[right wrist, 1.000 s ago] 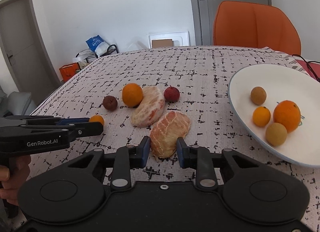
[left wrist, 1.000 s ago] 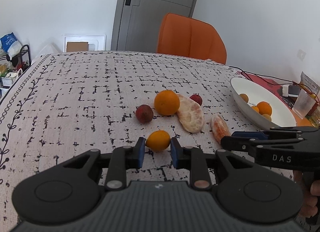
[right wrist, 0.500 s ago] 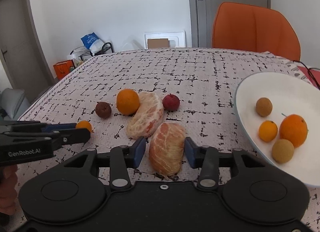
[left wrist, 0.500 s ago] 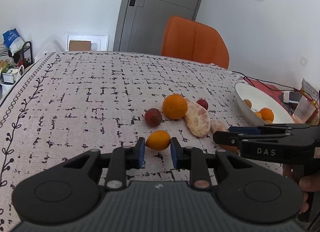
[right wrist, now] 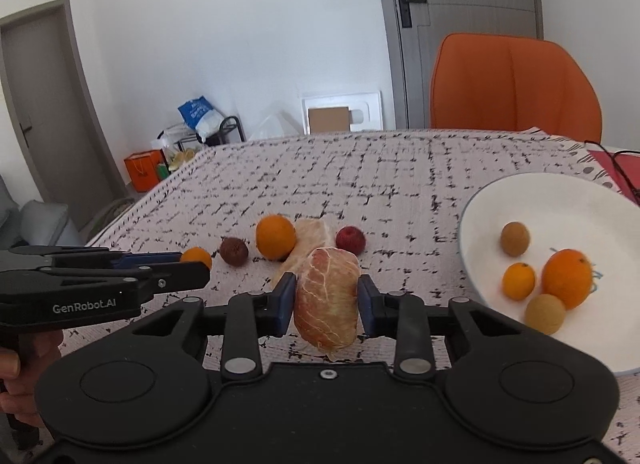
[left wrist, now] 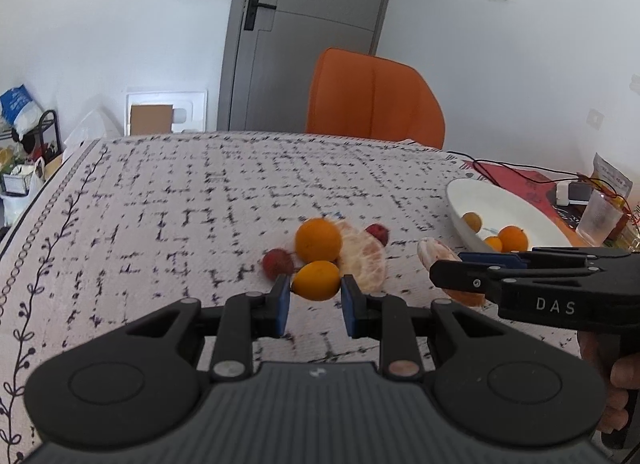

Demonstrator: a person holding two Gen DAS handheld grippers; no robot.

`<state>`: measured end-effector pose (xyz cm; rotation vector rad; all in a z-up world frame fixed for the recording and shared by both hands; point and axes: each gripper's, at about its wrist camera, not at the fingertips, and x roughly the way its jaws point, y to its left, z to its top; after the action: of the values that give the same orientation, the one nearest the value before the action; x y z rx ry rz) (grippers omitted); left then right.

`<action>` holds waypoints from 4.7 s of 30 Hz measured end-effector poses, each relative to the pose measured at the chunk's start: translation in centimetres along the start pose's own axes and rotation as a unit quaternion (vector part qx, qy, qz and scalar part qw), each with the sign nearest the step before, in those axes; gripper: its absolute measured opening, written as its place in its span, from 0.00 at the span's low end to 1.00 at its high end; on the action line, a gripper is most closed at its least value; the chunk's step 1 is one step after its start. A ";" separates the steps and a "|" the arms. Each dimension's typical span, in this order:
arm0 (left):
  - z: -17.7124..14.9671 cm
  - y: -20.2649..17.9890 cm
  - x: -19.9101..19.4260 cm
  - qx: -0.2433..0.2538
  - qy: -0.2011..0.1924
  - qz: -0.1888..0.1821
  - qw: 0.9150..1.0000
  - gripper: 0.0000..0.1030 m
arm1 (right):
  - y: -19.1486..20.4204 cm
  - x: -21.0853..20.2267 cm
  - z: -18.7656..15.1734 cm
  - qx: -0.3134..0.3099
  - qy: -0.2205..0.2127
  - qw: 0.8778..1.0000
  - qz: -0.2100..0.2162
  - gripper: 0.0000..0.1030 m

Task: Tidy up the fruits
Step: 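Carry the small orange and peeled orange half over the white bowl, then open both grippers to drop the fruits into the bowl, then withdraw both open grippers back toward the remaining loose fruits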

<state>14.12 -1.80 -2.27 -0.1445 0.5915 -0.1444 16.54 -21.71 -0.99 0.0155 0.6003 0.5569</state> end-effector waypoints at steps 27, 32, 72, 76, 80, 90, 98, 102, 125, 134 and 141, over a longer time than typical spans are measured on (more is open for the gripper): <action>2.8 -9.8 0.6 0.087 -0.019 -0.046 0.995 0.25 | -7.4 -7.0 -1.3 0.060 -0.064 0.994 -0.062 0.30; 2.8 -11.3 1.4 0.101 -0.015 -0.052 0.993 0.25 | -8.8 -7.5 -1.8 0.071 -0.067 0.993 -0.072 0.30; 4.4 -15.3 5.6 0.136 0.001 -0.046 0.990 0.42 | -14.4 -7.9 -2.4 0.122 -0.082 0.982 -0.119 0.38; 4.5 -14.2 4.8 0.127 -0.012 -0.028 0.991 0.68 | -13.6 -8.2 -2.4 0.110 -0.091 0.982 -0.127 0.58; 4.5 -13.3 3.9 0.126 -0.025 -0.009 0.992 0.85 | -12.9 -8.0 -2.3 0.108 -0.084 0.983 -0.121 0.68; 4.4 -9.9 1.9 0.099 -0.030 0.009 0.995 0.90 | -10.0 -7.4 -2.1 0.088 -0.074 0.988 -0.102 0.81; 3.7 -7.2 0.4 0.080 -0.034 0.025 0.996 0.90 | -7.6 -6.6 -1.5 0.069 -0.069 0.992 -0.085 0.85; 3.5 -5.7 -0.2 0.068 -0.036 0.032 0.997 0.90 | -6.4 -6.1 -1.2 0.062 -0.063 0.993 -0.075 0.90; 1.8 1.3 -1.6 0.018 -0.030 0.071 0.997 0.91 | -1.2 -2.2 -0.1 0.018 -0.030 0.999 -0.018 1.00; 1.6 3.1 -1.1 -0.001 -0.025 0.062 0.998 0.90 | 0.4 0.2 0.6 0.000 -0.006 1.000 -0.001 0.92; 1.7 4.2 -0.3 -0.017 -0.014 0.062 0.998 0.88 | 0.9 2.2 1.0 -0.001 0.018 1.000 0.011 0.74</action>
<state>15.18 2.50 -1.45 -0.1416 0.5734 -0.0129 18.19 -19.72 -1.19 0.0107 0.6346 0.5804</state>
